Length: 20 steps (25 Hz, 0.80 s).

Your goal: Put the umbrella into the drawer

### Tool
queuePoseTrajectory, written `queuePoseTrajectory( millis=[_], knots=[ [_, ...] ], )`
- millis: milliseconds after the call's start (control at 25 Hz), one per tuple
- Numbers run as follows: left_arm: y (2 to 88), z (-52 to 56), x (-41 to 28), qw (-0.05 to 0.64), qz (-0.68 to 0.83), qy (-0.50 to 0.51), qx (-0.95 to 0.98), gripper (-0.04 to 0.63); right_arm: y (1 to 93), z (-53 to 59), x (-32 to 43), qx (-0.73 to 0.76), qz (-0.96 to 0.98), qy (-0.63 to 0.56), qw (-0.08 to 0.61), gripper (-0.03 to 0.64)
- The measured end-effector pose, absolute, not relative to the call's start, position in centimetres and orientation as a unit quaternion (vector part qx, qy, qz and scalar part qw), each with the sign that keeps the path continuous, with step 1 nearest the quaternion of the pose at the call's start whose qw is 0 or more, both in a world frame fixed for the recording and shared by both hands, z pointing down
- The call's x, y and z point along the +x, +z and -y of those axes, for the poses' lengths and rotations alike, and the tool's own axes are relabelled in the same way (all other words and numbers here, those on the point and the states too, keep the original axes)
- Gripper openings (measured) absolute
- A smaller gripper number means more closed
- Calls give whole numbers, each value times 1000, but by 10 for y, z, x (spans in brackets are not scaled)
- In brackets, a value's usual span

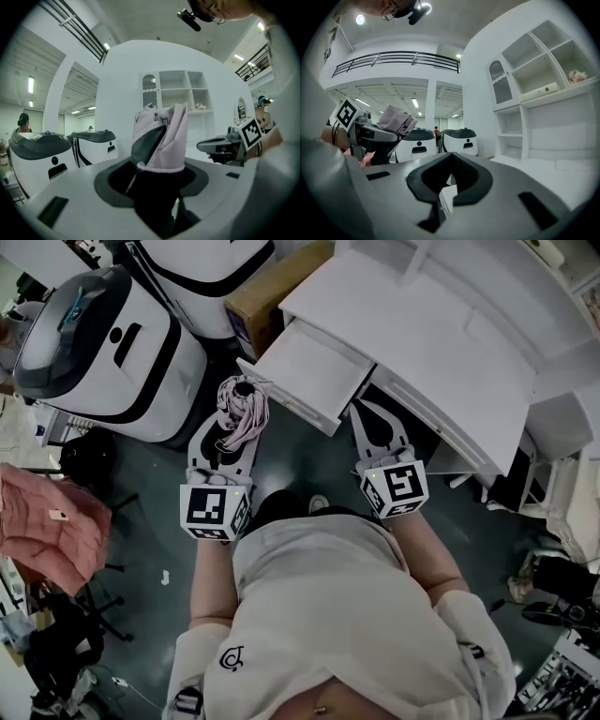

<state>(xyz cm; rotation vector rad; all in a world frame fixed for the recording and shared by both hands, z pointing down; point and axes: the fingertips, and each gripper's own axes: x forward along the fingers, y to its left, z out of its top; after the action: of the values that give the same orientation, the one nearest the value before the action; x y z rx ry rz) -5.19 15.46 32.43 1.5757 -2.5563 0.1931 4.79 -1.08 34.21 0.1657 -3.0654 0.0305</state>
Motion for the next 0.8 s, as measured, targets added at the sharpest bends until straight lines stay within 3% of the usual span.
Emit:
queuePoseTrajectory(
  millis=[800],
  knots=[
    [398,73,-199,103,653,126,739,227,371,157,-47,286,955,37,64,6]
  ],
)
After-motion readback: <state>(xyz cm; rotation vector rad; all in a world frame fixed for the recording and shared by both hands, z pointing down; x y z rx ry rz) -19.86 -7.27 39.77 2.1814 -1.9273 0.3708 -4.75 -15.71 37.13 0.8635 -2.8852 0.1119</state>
